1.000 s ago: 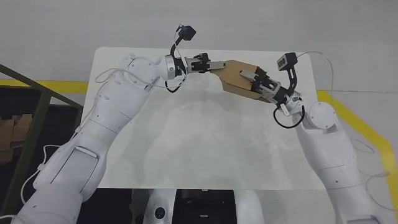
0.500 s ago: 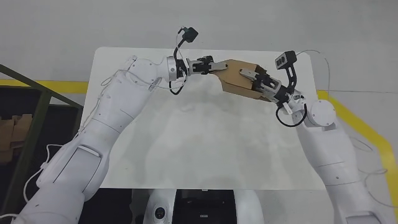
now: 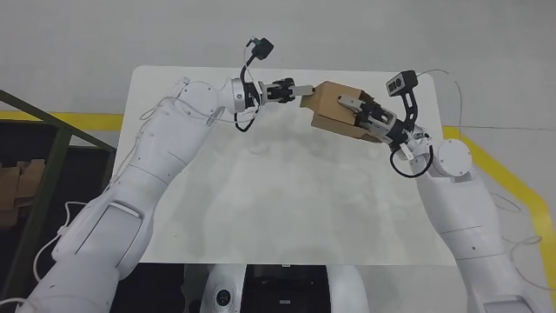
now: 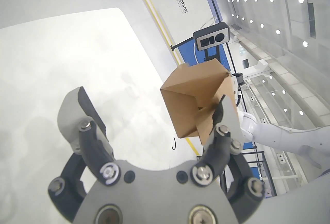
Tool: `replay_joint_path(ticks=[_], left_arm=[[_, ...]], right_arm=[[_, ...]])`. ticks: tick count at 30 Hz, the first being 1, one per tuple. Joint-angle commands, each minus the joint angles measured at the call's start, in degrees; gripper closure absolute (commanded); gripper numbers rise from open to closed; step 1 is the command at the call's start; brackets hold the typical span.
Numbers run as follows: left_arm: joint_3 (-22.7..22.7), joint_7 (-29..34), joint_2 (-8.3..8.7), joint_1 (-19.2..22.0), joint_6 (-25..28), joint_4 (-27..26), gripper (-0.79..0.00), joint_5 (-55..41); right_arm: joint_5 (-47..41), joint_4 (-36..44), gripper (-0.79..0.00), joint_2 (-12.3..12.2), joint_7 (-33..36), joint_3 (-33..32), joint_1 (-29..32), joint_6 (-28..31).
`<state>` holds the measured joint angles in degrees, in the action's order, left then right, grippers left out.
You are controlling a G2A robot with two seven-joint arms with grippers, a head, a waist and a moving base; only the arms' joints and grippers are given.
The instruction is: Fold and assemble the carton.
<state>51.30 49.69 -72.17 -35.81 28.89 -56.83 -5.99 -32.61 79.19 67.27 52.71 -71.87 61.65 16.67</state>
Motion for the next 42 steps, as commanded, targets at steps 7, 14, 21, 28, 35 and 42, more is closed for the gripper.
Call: replay_joint_path(ticks=[7, 14, 21, 28, 35, 42], left_arm=[[-0.3, 0.5, -0.42, 0.7, 0.4, 1.1, -0.785, -0.3], [-0.5, 1.3, -0.67, 0.8, 0.9, 1.7, -0.785, -0.4], [-1.2, 2.4, -1.00, 0.6, 1.3, 1.9, -0.785, -0.4], [-2.0, 3.2, -1.45, 0.7, 1.6, 2.2, -0.785, -0.5], [-2.2, 3.9, -1.73, 0.5, 1.9, 2.6, -0.785, -1.1], [-2.5, 4.5, -2.13, 0.7, 2.3, 2.5, -0.785, -2.3]], right_arm=[[-0.3, 0.1, 0.000, 0.0, 0.1, -0.2, 0.1, 0.0], [-1.3, -0.1, 0.000, 0.1, 0.9, -0.1, 0.1, -0.2], [-2.6, -0.4, 0.000, 0.2, 1.3, 0.0, 0.0, -0.3], [-4.1, -0.6, 0.000, 0.3, 2.1, -0.1, 0.1, -0.6], [-4.5, -0.8, 0.000, 0.2, 2.8, -0.4, 0.1, -0.8], [-4.3, -0.9, 0.000, 0.4, 3.0, 0.2, -0.2, -1.0]])
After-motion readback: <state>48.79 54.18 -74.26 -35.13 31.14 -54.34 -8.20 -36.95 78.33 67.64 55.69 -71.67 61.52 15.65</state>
